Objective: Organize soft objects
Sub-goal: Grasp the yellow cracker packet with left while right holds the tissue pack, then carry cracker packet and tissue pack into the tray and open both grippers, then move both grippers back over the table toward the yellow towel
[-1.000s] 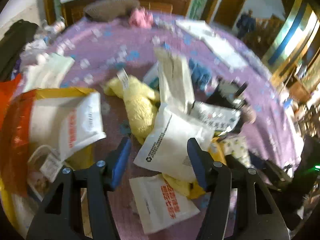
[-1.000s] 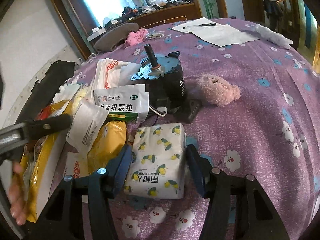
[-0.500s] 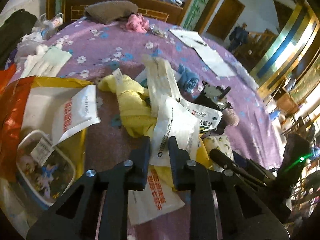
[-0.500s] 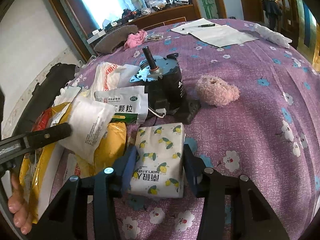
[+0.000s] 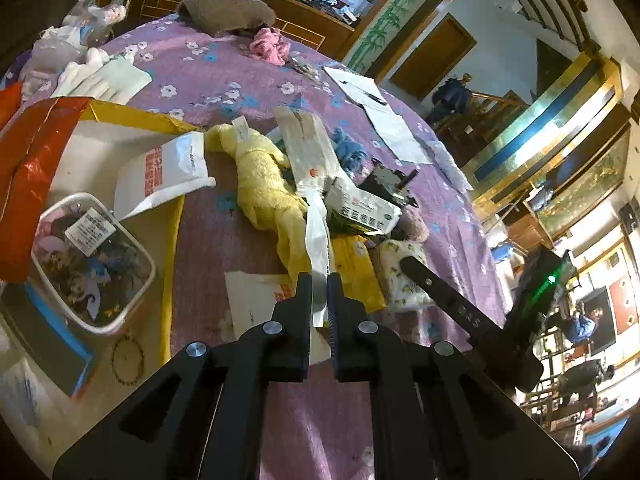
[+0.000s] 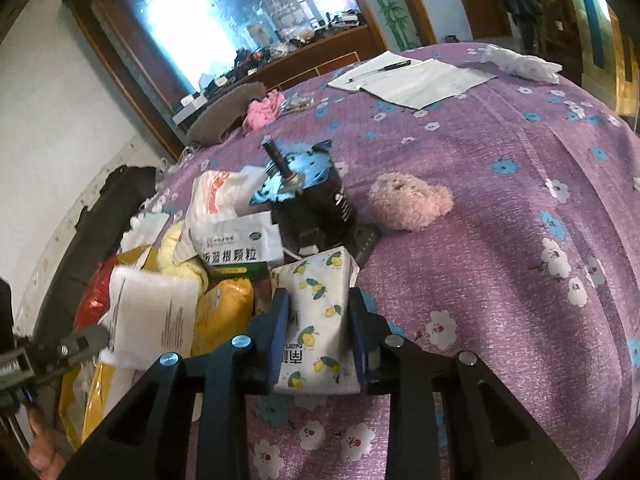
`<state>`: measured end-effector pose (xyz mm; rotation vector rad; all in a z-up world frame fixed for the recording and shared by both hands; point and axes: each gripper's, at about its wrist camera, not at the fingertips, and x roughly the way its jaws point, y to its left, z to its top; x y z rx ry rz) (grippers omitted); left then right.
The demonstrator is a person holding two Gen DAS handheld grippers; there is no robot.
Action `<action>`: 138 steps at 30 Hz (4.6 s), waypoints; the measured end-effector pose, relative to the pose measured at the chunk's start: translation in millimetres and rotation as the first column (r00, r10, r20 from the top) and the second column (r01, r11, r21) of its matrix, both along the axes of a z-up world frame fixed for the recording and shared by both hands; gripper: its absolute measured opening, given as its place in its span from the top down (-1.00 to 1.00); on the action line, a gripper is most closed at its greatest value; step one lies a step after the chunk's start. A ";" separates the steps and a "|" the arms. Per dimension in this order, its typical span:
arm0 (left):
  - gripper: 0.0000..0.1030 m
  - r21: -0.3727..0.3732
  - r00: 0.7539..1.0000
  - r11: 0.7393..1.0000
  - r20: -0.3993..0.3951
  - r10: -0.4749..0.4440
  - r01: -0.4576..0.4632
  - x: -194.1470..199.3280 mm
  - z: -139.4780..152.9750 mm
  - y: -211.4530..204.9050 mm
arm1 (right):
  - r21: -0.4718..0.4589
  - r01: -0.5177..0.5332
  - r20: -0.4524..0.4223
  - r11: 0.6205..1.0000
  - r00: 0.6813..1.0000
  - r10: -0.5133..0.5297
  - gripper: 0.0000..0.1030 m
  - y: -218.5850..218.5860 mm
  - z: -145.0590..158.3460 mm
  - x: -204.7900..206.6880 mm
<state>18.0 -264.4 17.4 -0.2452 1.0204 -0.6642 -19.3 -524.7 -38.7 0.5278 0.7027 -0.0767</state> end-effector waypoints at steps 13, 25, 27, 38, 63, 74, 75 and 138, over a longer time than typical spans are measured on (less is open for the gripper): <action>0.92 -0.053 1.000 0.998 0.007 0.019 -0.018 -14.5 17.1 35.0 | 0.052 -0.025 0.110 0.998 0.994 0.019 0.46 -1.3 11.0 -7.8; 0.80 0.250 0.993 0.961 -0.001 -0.120 0.117 -2.2 -23.1 -32.8 | 0.043 -0.043 0.102 0.998 0.994 0.039 0.45 4.0 9.7 -4.4; 0.78 0.198 0.988 0.969 -0.005 -0.153 0.151 -1.8 -21.5 -39.8 | 0.047 -0.040 0.095 0.998 0.995 0.035 0.44 3.6 8.4 -3.9; 0.03 0.238 0.978 0.950 0.000 -0.207 0.202 12.6 -24.8 -109.7 | 0.145 0.008 0.045 0.989 0.999 -0.015 0.43 -15.4 -5.8 -4.7; 0.13 0.311 0.987 0.937 -0.017 -0.162 0.159 -4.0 -54.3 -115.2 | 0.168 0.041 -0.009 0.985 0.999 -0.040 0.42 -20.7 -13.1 -1.6; 0.21 0.103 0.971 0.971 -0.131 -0.201 0.215 -34.3 -41.1 -51.6 | 0.161 0.062 0.027 0.985 0.997 -0.068 0.43 -24.1 -9.2 -8.7; 0.22 0.086 0.972 0.974 -0.132 -0.196 0.209 -38.7 -38.1 -43.1 | 0.156 0.061 0.028 0.986 0.997 -0.067 0.43 -22.6 -8.3 -9.6; -0.56 -0.215 0.981 0.973 0.155 0.117 -0.082 -55.3 49.7 103.9 | 0.203 -0.366 0.234 0.908 0.919 0.318 -0.23 110.7 42.4 -24.3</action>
